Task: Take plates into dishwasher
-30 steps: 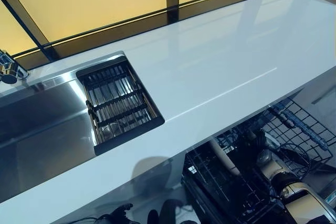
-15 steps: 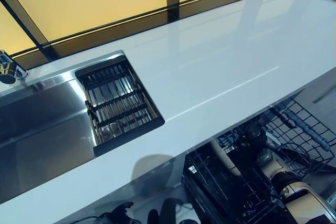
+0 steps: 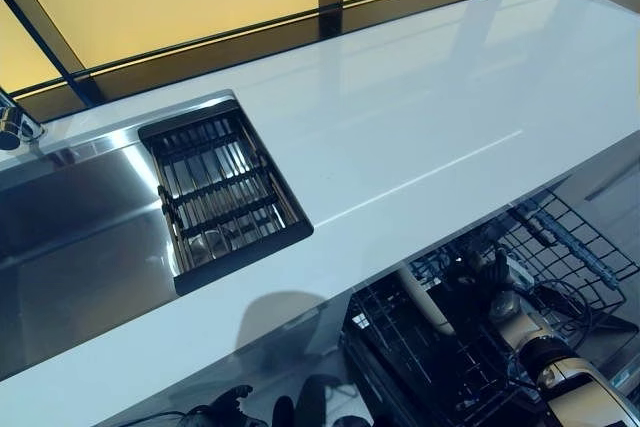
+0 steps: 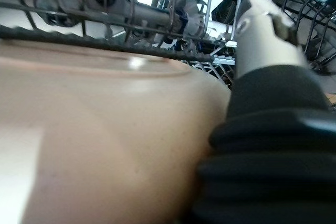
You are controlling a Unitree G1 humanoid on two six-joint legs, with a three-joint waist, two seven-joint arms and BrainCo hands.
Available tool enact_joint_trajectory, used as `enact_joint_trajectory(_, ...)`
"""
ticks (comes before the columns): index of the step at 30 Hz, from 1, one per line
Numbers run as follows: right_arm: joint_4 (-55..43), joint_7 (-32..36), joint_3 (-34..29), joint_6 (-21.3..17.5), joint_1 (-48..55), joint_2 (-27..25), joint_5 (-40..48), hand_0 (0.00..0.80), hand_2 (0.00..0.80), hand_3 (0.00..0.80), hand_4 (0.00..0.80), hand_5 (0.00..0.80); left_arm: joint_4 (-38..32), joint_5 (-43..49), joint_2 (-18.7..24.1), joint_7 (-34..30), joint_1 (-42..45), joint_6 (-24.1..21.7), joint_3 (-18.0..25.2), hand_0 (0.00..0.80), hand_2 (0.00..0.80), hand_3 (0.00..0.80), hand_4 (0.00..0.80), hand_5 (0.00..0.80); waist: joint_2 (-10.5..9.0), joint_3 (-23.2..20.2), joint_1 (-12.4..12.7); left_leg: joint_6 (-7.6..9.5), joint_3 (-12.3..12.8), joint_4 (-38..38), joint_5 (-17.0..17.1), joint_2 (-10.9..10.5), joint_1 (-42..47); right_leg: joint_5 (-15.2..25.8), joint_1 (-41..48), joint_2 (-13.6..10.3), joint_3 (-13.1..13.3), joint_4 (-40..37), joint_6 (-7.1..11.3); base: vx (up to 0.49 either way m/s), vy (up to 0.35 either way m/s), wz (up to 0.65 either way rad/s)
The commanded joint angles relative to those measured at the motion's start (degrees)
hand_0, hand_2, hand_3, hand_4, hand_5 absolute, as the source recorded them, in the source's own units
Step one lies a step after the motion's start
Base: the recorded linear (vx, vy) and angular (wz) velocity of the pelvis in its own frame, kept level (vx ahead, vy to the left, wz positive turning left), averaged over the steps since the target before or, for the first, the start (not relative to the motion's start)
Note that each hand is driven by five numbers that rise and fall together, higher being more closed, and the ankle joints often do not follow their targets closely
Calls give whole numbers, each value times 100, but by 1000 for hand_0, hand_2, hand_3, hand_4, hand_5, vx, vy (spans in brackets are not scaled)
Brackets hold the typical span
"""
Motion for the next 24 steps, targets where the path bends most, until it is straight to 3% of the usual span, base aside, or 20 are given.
enact_joint_trajectory(1, -400, -232, 16, 313, 458, -347, 211, 0, 0, 0, 0, 0, 37, -117, 69, -39, -19, 3, 121, 0, 0, 0, 0, 0, -58, -47, -163, 127, 304, -19, -90, -77, -176, -443, -241, 56, 205, 669, 220, 19, 0, -6)
enact_joint_trajectory(12, -2720, -621, -915, 156, 1562, -576, -123, 0, 0, 0, 0, 0, 17, -40, 17, 98, 316, 3, 594, 0, 0, 0, 0, 0, -218, -67, -450, 123, 426, -19, -133, 22, -130, -461, -232, 135, 416, 626, 219, 16, 13, -9)
enact_joint_trajectory(24, -4345, -861, -1983, -50, 2452, -802, -495, 0, 0, 0, 0, 0, 169, 119, -199, 183, 671, -101, 876, 0, 0, 0, 0, 0, -307, -295, -682, 117, 585, -19, -242, 80, 73, -546, -74, 145, 535, 600, 225, 34, 27, -9)
